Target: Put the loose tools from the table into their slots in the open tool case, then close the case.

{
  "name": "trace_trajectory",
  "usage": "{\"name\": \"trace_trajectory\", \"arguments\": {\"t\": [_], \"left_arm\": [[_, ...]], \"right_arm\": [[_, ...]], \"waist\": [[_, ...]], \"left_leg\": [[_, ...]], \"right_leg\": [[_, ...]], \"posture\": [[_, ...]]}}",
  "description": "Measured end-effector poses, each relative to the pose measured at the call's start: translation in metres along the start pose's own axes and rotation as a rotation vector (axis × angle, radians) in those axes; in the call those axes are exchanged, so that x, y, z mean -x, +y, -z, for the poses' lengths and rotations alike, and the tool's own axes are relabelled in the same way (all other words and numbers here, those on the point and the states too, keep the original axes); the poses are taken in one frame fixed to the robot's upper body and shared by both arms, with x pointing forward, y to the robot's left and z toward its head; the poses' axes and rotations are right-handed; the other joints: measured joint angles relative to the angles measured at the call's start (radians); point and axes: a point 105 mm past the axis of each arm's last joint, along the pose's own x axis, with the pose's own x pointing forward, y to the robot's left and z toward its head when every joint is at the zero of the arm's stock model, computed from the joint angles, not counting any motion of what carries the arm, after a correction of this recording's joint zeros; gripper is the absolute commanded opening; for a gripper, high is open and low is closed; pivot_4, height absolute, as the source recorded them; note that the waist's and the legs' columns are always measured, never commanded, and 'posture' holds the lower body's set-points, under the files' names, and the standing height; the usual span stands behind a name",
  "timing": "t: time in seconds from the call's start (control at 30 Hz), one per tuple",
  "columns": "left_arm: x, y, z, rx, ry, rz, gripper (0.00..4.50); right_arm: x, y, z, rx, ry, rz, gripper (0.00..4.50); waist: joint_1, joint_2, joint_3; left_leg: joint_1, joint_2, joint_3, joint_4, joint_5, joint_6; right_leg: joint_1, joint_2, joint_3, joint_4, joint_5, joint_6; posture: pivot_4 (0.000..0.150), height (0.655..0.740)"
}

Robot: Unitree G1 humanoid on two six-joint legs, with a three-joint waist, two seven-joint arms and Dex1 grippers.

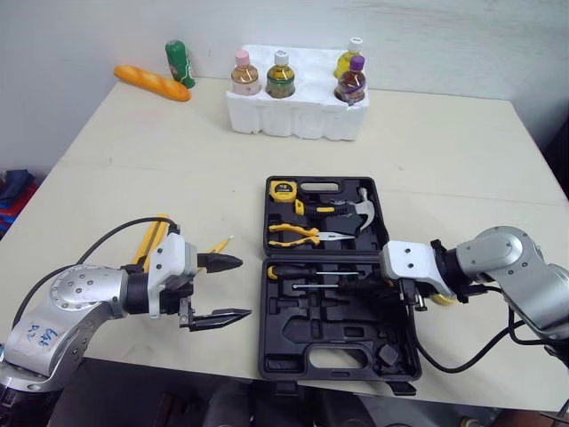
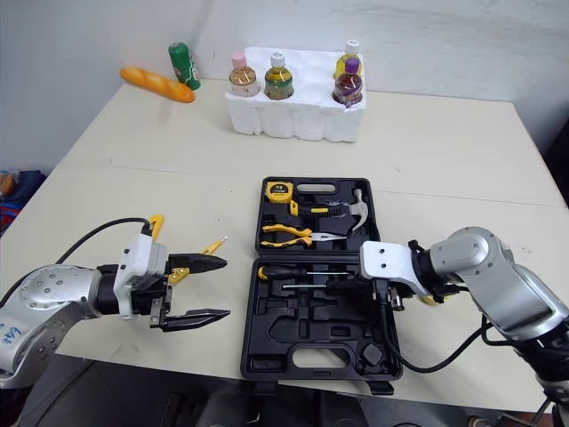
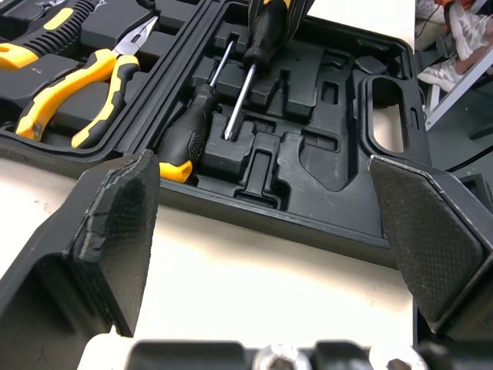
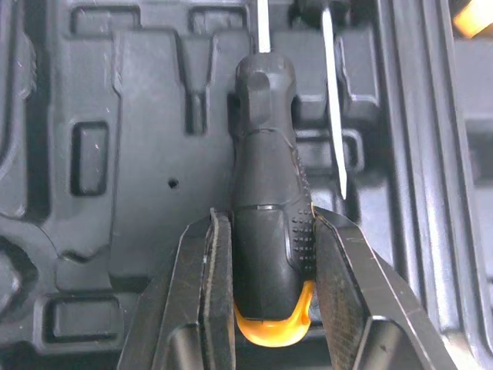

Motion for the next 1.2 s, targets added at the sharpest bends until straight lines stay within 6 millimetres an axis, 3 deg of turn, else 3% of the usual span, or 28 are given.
{"name": "trace_trajectory", "arguments": {"t": [0.63, 0.87, 1.07, 1.2], "left_arm": [[-0.001, 0.001, -0.001, -0.026, -0.003, -0.006, 4.5], [-0.002, 0.0, -0.001, -0.028, -0.006, 0.001, 4.5], [-0.002, 0.0, 0.0, -0.024, -0.005, 0.001, 4.5], [-0.002, 0.0, 0.0, -0.024, -0.005, -0.001, 4.5]], "right_arm": [[-0.002, -0.003, 0.002, 0.01, -0.014, 0.009, 1.01], [-0.008, -0.002, -0.003, 0.034, -0.115, 0.027, 4.33], [0.014, -0.005, 0.01, 0.017, -0.151, 0.044, 4.46], [0.022, -0.009, 0.007, 0.02, -0.2, 0.071, 4.46]], "waist": [[-0.001, -0.001, 0.0], [-0.001, -0.002, 0.0], [0.002, -0.002, 0.0], [-0.002, -0.002, 0.0]], "left_leg": [[0.004, 0.0, 0.0, 0.0, 0.0, 0.001], [0.011, 0.0, 0.002, -0.002, 0.0, 0.002], [0.011, 0.0, 0.006, -0.002, 0.0, 0.002], [0.012, 0.002, 0.01, -0.002, 0.0, 0.001]], "right_leg": [[0.002, 0.0, 0.0, 0.003, 0.001, -0.001], [0.007, 0.0, 0.001, 0.003, 0.001, -0.002], [0.007, 0.0, 0.004, 0.001, 0.001, -0.002], [0.006, 0.001, 0.008, 0.001, 0.001, -0.002]], "posture": [[0.15, 0.74], [0.15, 0.74], [0.15, 0.74], [0.15, 0.74]]}}
